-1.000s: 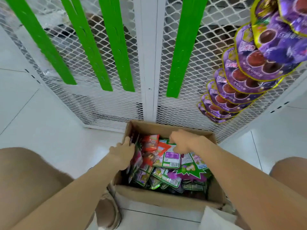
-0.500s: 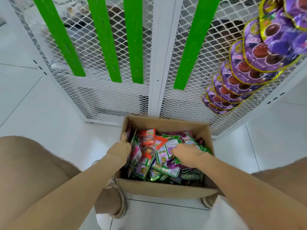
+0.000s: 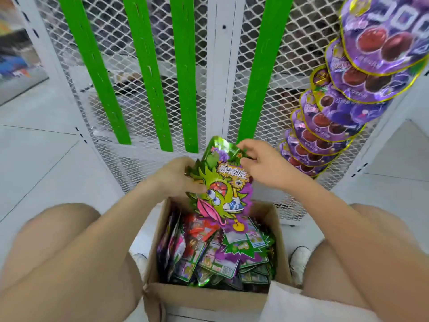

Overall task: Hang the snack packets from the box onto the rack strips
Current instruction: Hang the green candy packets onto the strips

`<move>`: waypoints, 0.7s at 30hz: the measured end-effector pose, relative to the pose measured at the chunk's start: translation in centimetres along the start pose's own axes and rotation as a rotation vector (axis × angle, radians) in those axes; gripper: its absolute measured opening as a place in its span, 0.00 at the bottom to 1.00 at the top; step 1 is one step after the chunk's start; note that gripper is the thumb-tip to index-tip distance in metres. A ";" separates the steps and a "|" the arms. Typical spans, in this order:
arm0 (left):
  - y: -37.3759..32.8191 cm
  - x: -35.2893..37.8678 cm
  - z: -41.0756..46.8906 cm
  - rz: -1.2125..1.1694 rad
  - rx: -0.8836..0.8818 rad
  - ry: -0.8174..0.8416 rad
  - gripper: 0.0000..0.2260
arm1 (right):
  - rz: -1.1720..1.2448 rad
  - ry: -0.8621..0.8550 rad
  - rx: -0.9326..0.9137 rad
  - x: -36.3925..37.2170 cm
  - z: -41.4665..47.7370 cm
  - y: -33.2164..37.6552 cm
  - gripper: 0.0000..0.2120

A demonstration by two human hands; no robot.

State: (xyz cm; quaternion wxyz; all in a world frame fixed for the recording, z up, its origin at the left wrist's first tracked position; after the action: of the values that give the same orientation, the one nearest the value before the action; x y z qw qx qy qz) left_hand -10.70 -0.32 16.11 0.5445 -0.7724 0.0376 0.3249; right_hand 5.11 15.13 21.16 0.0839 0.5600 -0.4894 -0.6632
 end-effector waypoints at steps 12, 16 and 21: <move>-8.8 -4.9 1.7 0.078 0.317 0.030 0.11 | -0.220 -0.297 -0.034 -3.7 -1.8 0.6 0.32; -12.1 -2.1 2.8 0.214 0.483 0.103 0.10 | -0.389 -0.034 -0.188 -1.5 -0.3 3.1 0.30; -13.0 -3.4 3.7 0.201 0.568 -0.266 0.15 | -0.115 0.124 -0.083 -2.1 1.5 1.1 0.13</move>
State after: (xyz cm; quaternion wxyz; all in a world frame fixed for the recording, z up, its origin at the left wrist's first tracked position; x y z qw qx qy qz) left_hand -9.74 7.13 27.86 0.7035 -0.5328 0.1314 0.4516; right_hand 4.19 16.81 23.24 0.0988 0.6231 -0.4222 -0.6509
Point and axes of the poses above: each hand's wrist, its own z-axis towards the middle knuckle, its own x-axis out of the palm, y = z × x, the point moved 7 cm from there along z, towards the middle knuckle, and after that the axes turned 7 degrees about x, right-handed, at the moved point
